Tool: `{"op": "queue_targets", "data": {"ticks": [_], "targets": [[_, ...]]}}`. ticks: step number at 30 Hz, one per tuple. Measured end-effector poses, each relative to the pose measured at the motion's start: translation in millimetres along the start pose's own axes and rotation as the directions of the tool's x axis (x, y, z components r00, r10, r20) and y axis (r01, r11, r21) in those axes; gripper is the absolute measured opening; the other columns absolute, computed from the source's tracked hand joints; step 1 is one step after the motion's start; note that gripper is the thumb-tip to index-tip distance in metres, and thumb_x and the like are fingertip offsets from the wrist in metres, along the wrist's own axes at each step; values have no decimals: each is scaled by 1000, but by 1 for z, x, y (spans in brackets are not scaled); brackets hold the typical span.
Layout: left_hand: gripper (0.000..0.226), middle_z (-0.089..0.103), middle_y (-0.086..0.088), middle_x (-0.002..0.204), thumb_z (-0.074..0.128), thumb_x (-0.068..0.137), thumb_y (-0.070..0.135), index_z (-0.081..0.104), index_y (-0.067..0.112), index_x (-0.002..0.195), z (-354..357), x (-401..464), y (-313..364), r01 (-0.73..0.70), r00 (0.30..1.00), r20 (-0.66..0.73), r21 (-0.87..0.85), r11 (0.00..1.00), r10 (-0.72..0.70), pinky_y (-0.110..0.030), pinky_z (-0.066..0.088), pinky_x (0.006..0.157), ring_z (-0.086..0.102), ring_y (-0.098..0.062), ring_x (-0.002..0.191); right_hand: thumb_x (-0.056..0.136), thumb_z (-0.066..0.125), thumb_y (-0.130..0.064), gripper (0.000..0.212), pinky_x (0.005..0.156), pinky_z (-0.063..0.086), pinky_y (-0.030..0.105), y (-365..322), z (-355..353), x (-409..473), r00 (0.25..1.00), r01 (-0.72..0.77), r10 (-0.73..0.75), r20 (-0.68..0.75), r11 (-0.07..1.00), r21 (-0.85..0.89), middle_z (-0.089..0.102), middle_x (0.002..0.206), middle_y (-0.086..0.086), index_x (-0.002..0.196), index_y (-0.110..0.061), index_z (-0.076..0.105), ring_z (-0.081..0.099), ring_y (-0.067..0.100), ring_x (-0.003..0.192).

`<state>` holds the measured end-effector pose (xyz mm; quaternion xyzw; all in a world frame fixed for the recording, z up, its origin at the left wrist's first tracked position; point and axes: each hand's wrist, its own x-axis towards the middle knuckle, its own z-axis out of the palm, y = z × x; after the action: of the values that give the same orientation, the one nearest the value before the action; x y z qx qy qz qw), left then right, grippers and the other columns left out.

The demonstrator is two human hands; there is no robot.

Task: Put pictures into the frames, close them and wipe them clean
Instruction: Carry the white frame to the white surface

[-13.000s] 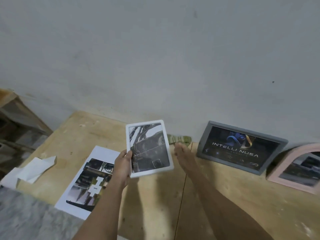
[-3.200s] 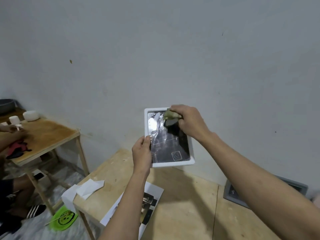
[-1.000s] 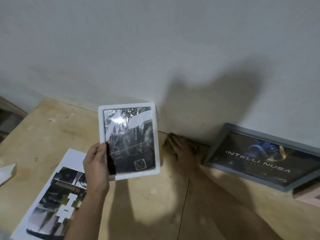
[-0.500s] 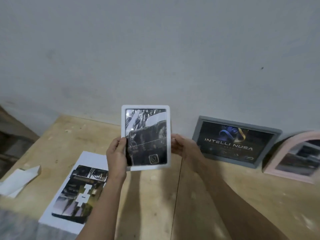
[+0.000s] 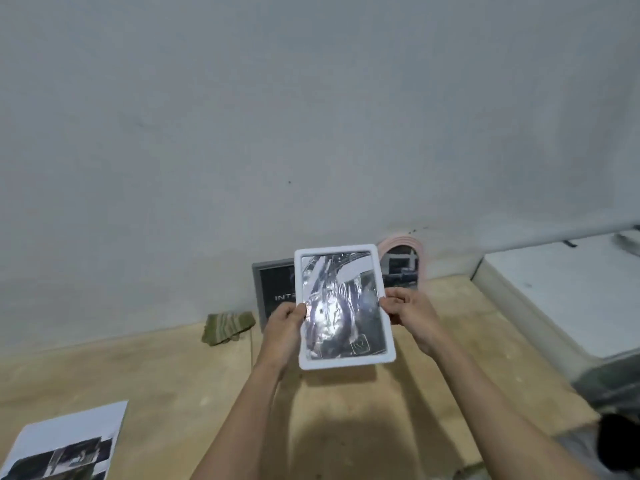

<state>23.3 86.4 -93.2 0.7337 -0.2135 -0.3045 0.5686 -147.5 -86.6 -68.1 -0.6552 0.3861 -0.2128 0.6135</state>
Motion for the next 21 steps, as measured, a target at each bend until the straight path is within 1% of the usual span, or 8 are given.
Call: {"op": "queue_targets", "data": {"ticks": [2,5,7,10,14,16,18,21], "targets": [[32,67,-14,86,52,99,39,63,11,89,39,6,12,-12,996,88,85,996,5,-47,52,82,62,-25,77,88,59,-1,15,72,57,38,7,-45,-5,996,-17,19,-90,1000,15,74,90,16,96,-5,71,68,26,77],[34,73,-9,86,53,96,44,66,14,86,110,18,31,-53,977,211,197,979,10,-48,55,85,70,-30,83,88,58,1,18,62,54,30,23,-116,-6,976,-43,50,-211,998,36,73,91,18,100,-1,70,68,24,74],[36,74,-7,86,52,98,45,66,14,86,159,26,41,-76,963,271,255,964,4,-45,56,85,71,-29,84,88,58,0,18,65,55,31,34,-161,0,962,-68,78,-263,997,47,73,92,18,101,-2,70,69,25,76],[40,66,-5,74,51,96,47,59,13,77,233,48,48,-91,946,324,320,943,-19,-38,52,75,64,-27,71,88,58,-2,18,77,55,41,50,-224,22,944,-106,109,-313,994,29,73,90,20,99,-6,71,69,28,79],[57,68,-15,79,50,80,59,62,4,90,320,96,35,2,920,381,244,970,-98,-56,57,75,68,-33,73,86,60,-4,12,78,55,46,75,-295,70,931,-151,143,-337,988,1,70,87,25,87,-4,72,67,28,76],[43,68,-18,89,51,94,45,61,4,96,359,116,39,67,899,403,260,963,-172,-58,57,77,69,-38,84,89,59,-5,13,76,56,46,89,-325,96,927,-180,167,-337,984,-7,72,86,19,88,-5,73,69,26,78],[27,68,-12,95,47,102,34,60,11,98,394,135,43,87,905,382,267,960,-189,-53,57,83,67,-33,90,91,58,-6,15,75,59,39,100,-349,122,927,-198,189,-324,980,3,73,90,10,94,-10,72,71,24,82],[25,69,-7,99,47,103,36,60,14,104,428,163,47,123,902,369,279,952,-224,-46,56,87,67,-24,93,93,56,-9,18,71,59,32,110,-369,148,933,-199,207,-295,978,60,74,88,3,91,-17,72,72,20,81]]}}
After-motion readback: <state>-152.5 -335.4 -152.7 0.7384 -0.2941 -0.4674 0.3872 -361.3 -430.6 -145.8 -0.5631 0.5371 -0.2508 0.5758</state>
